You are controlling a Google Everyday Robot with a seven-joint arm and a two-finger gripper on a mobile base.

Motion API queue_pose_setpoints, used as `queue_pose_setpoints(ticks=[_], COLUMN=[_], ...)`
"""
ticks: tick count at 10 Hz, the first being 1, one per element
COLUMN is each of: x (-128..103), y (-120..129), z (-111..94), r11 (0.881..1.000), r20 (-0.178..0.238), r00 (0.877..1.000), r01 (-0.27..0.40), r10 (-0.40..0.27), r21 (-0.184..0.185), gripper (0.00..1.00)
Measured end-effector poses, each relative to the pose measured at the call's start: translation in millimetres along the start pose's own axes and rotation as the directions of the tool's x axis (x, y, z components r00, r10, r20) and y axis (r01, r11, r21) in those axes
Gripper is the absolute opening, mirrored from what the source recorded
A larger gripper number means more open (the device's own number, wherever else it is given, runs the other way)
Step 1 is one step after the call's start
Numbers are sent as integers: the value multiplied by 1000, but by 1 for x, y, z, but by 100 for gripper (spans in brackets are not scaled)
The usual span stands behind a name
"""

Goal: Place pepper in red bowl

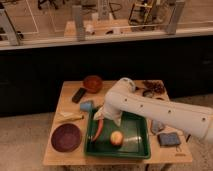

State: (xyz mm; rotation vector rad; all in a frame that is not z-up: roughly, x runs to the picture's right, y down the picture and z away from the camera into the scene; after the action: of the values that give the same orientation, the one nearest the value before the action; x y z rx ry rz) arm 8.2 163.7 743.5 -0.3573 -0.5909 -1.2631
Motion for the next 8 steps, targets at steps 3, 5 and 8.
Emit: queue_pose_setpoints(ticks=[3, 5, 8], x=[9, 22, 31], y=[3, 11, 23], z=[38, 60, 74], r11=[1000, 1000, 997], r20=[10, 2, -5], r00=[1000, 1000, 999], r01=[4, -19, -48], r10=[-4, 19, 48], r21=[4, -20, -58], gripper=[80, 80, 80])
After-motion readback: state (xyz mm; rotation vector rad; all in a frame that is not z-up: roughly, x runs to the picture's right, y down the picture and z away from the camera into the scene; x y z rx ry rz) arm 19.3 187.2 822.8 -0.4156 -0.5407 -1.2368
